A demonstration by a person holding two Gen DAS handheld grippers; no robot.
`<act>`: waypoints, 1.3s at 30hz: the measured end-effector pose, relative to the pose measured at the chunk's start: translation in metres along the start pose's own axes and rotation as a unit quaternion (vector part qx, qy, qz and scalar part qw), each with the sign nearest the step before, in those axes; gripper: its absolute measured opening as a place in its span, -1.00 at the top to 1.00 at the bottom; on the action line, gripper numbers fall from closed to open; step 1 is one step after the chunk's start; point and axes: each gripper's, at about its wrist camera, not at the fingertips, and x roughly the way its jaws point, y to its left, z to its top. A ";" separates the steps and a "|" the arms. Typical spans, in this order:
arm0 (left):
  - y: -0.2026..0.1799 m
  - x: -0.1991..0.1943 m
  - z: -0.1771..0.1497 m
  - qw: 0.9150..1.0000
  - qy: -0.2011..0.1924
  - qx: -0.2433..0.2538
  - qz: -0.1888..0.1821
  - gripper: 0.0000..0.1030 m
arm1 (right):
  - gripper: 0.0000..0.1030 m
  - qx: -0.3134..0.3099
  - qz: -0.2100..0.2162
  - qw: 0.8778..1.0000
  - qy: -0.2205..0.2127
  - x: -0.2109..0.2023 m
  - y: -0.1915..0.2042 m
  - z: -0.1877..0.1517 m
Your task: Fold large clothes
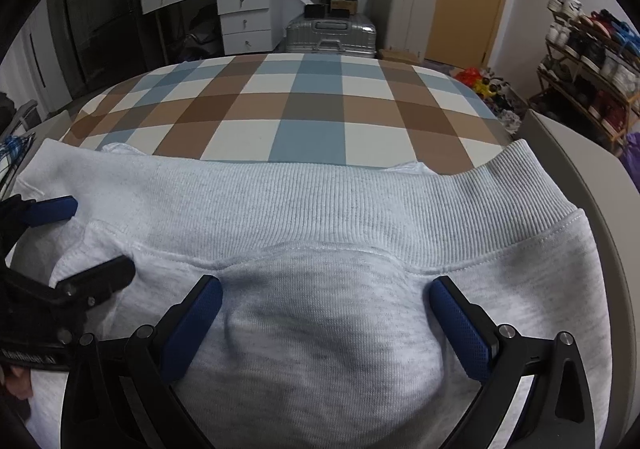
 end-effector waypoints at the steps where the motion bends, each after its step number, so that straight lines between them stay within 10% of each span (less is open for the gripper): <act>1: 0.001 -0.001 -0.001 1.000 -0.002 0.000 0.000 -0.99 | -1.00 -0.001 -0.001 1.000 0.000 0.000 0.001 0.000; 14: 0.003 -0.002 -0.002 1.000 -0.012 -0.006 -0.008 -0.98 | -1.00 0.045 -0.040 0.998 -0.037 -0.033 -0.054 0.003; 18: 0.002 -0.003 -0.002 1.000 -0.013 -0.006 -0.006 -0.98 | -1.00 0.124 0.070 0.990 -0.004 0.002 -0.088 -0.010; 35: 0.002 -0.003 -0.003 1.000 -0.012 -0.008 -0.005 -0.98 | -1.00 0.113 0.052 0.992 0.015 -0.017 -0.081 -0.009; 39: 0.001 -0.003 -0.003 1.000 -0.014 -0.010 -0.007 -0.98 | -1.00 0.123 0.062 0.990 -0.041 -0.073 -0.088 -0.002</act>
